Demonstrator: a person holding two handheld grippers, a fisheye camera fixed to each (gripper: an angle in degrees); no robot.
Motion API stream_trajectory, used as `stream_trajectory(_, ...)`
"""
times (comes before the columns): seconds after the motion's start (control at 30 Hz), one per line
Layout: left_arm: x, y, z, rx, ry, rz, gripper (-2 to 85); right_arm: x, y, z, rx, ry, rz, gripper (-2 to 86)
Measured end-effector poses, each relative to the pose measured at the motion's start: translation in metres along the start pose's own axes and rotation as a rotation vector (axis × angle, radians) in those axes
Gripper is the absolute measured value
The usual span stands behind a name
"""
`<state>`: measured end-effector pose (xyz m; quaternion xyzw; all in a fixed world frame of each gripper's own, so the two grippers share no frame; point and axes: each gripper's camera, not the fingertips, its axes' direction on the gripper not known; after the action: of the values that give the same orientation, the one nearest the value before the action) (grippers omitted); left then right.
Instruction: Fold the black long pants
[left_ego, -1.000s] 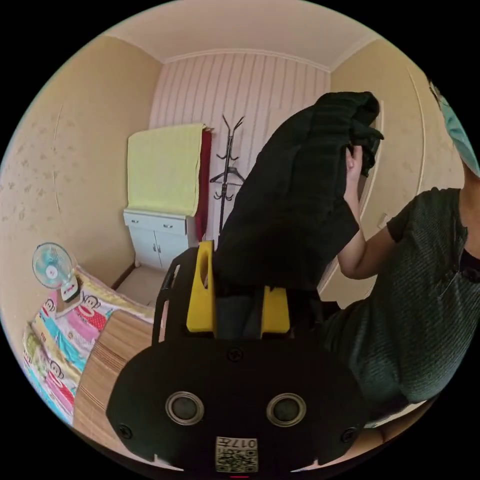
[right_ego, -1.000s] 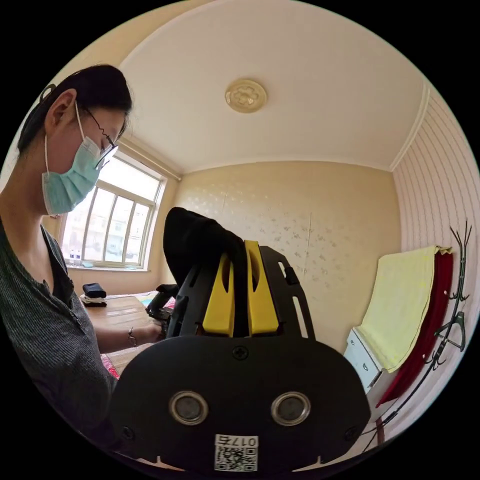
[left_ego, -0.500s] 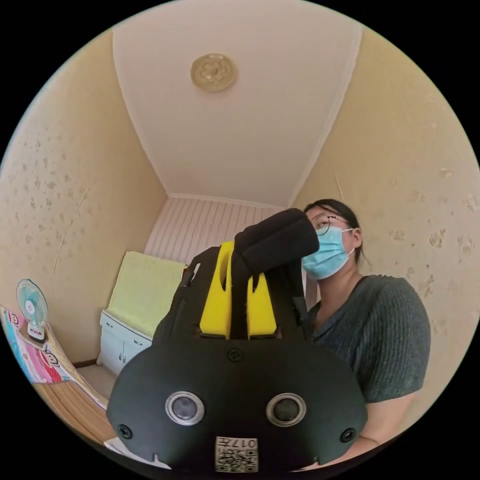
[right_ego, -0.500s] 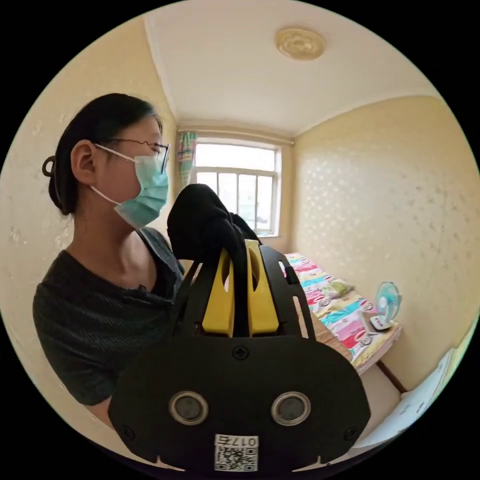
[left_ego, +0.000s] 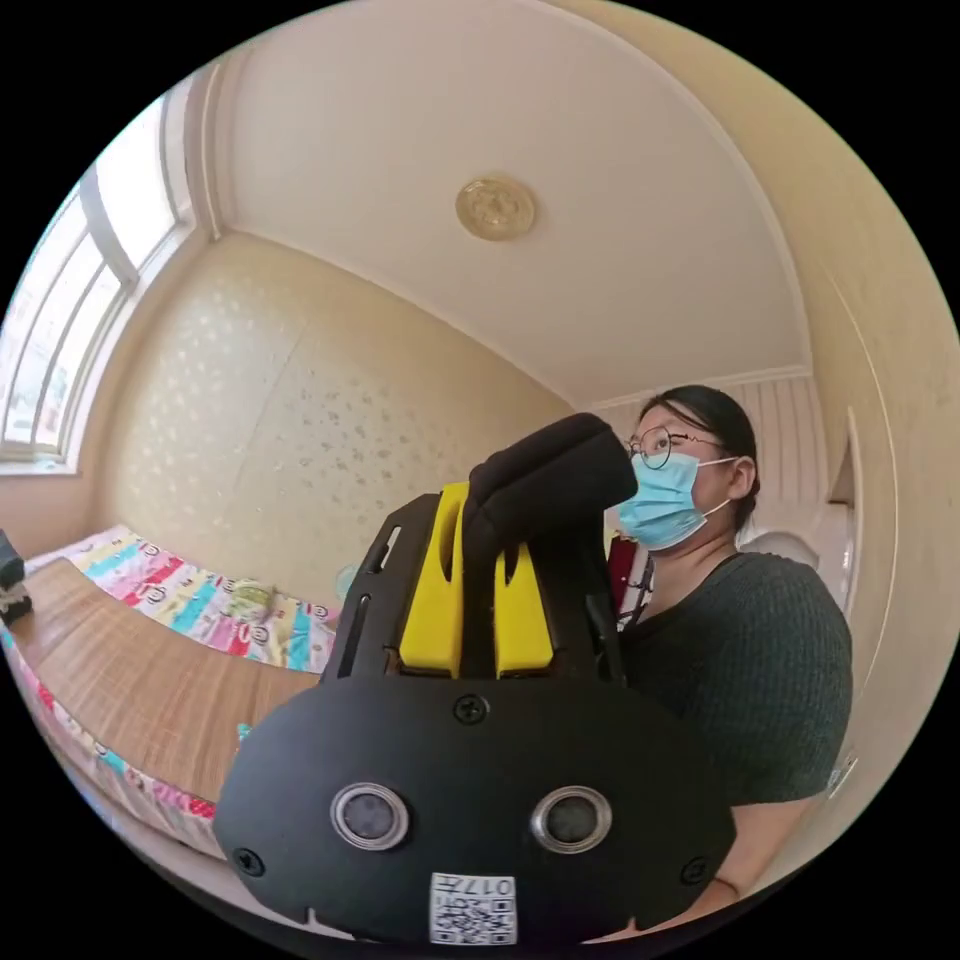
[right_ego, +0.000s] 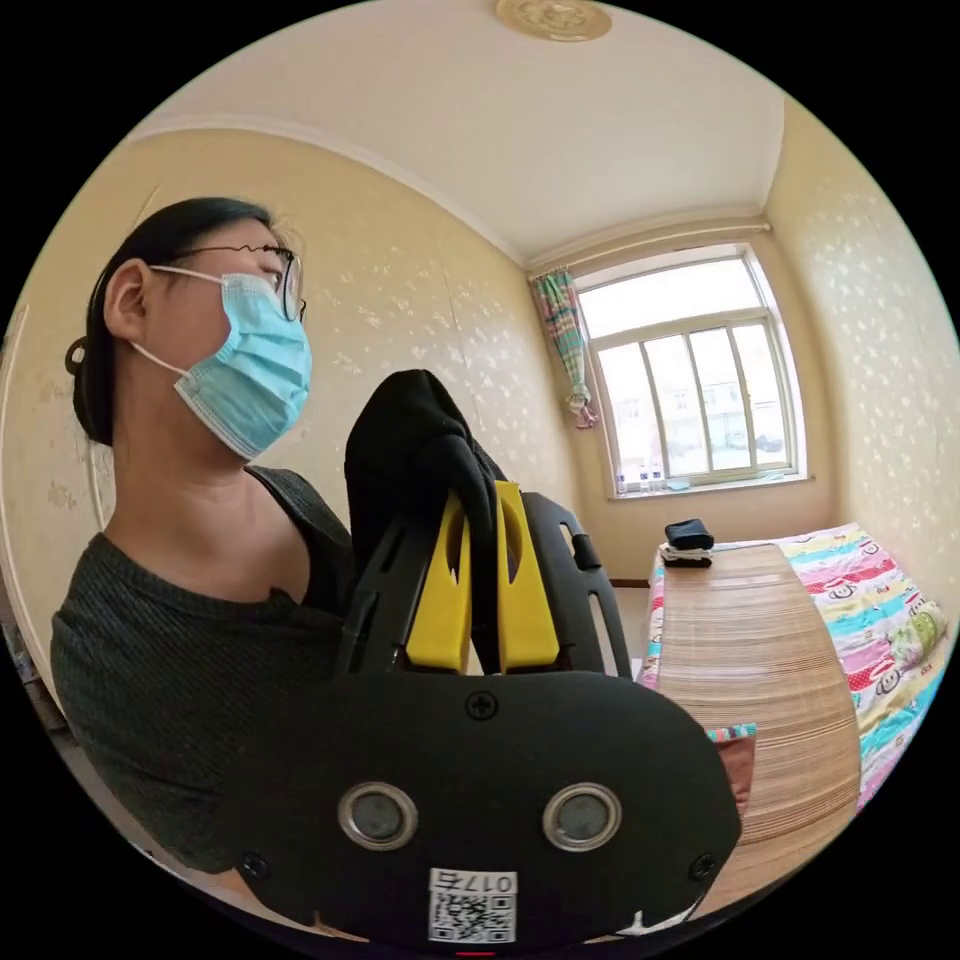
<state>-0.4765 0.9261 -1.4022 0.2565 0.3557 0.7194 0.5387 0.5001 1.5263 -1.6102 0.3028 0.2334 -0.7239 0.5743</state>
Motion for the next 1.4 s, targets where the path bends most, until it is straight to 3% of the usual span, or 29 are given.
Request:
stream_trajectory(0.17, 0.013, -0.021, -0.017, -0.077, -0.144, 0.042, 3.2, 0.036, -0.032, 0.046, -0.029, -0.045, 0.012, 4.7)
stream_trajectory(0.57, -0.122, -0.070, -0.075, -0.258, -0.312, -0.107, 3.7, 0.097, -0.113, 0.230, -0.183, 0.315, 0.045, 4.1)
stream_trajectory(0.73, -0.185, -0.076, -0.095, -0.240, -0.332, -0.188, 3.7, 0.135, -0.129, 0.310, -0.196, 0.391, 0.104, 4.3)
stream_trajectory(1.1, -0.281, -0.072, -0.080, -0.150, -0.203, -0.318, 3.7, 0.183, -0.146, 0.389, -0.285, 0.595, 0.161, 4.3)
stream_trajectory(1.4, -0.334, -0.063, -0.059, -0.135, -0.225, -0.399, 3.9, 0.263, -0.157, 0.428, -0.327, 0.536, 0.195, 4.2)
